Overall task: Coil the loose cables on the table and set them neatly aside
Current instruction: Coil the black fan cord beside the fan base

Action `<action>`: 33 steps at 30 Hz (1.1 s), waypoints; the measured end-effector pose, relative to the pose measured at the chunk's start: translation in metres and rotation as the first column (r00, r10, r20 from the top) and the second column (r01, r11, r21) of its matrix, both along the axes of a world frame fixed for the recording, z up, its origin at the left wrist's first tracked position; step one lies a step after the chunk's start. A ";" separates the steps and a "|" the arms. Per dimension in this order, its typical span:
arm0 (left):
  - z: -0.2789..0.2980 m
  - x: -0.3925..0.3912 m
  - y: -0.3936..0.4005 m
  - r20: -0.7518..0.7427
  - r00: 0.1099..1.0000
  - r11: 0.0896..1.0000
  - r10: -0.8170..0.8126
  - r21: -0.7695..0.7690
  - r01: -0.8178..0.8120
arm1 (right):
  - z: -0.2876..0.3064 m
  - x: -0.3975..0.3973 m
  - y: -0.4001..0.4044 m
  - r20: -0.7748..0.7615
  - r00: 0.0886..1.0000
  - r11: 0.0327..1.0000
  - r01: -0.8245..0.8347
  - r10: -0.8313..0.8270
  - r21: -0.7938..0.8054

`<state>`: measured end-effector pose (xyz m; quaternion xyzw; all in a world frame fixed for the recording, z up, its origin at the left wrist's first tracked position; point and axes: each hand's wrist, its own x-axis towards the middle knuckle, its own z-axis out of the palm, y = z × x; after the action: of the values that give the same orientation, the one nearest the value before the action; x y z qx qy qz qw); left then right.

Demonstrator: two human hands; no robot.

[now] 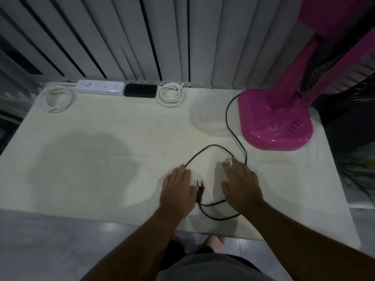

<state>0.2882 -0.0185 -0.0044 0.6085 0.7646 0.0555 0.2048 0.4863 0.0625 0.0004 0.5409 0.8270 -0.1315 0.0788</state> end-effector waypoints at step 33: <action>0.095 0.015 0.083 0.601 0.796 0.849 -0.074 0.457 -0.265 | 0.105 0.000 0.008 -0.781 0.419 0.887 0.212 -0.462 -0.411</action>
<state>0.3032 0.0642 0.0909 0.5504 0.6472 0.4590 0.2600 0.4859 0.0702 0.1053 0.5424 0.6023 -0.4993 -0.3062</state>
